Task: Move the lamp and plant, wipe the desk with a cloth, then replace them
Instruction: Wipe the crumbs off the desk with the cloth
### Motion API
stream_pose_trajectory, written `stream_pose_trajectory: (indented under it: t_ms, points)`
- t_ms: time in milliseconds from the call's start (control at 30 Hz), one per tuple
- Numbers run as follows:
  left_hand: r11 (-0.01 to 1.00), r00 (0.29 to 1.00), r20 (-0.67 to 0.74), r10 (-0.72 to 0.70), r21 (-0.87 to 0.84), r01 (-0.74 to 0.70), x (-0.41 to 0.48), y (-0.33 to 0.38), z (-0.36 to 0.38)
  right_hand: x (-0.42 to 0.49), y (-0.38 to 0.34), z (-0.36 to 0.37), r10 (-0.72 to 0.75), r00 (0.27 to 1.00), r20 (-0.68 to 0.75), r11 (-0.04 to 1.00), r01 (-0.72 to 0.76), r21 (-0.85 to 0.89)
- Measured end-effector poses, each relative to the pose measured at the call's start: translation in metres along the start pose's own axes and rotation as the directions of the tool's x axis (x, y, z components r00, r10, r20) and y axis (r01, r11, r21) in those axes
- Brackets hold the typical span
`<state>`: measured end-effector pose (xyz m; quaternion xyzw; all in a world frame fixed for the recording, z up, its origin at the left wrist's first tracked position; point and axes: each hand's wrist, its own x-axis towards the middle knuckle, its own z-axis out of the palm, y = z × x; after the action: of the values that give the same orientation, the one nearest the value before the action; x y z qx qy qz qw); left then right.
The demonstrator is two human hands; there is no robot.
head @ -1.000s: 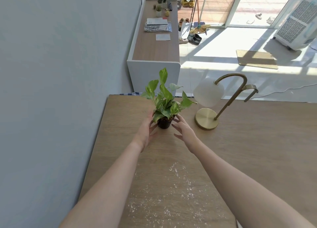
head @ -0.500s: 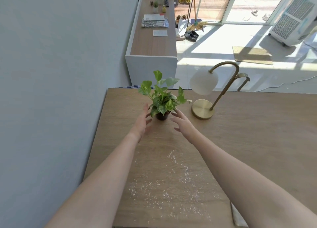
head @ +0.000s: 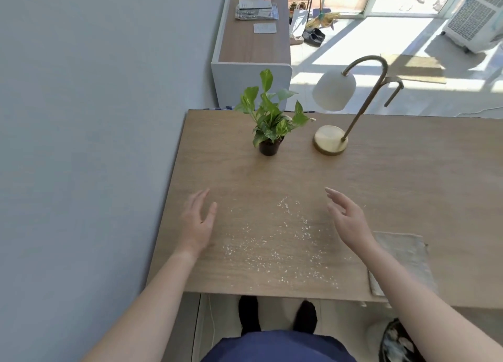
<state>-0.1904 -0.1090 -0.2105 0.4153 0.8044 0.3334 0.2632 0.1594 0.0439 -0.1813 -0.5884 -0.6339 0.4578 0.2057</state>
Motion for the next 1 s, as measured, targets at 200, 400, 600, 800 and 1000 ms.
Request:
stream_pose_trajectory:
  t_ms: [200,400,600,800,1000]
  points:
    - [0.965,1.0,-0.018,-0.014,0.26,0.018,-0.049,-0.051,0.001,-0.058,0.05,-0.005,-0.023,0.99,-0.136,0.982,-0.003,-0.191]
    - [0.921,0.999,-0.023,-0.048,0.386,0.053,-0.073,-0.071,0.01,-0.096,0.111,-0.036,0.038,0.977,-0.21,0.876,-0.134,-0.463]
    - [0.862,0.994,-0.108,-0.008,0.503,0.062,-0.075,-0.076,0.018,-0.1,0.144,-0.048,0.008,0.988,-0.152,0.749,-0.107,-0.654]
    - [0.851,0.989,-0.15,0.02,0.521,0.062,-0.077,-0.079,0.023,-0.099,0.152,-0.049,0.016,0.994,-0.107,0.704,-0.088,-0.705]
    - [0.849,0.984,-0.176,0.026,0.524,0.071,-0.077,-0.077,0.029,-0.088,0.151,-0.083,0.023,1.0,-0.008,0.656,-0.021,-0.754]
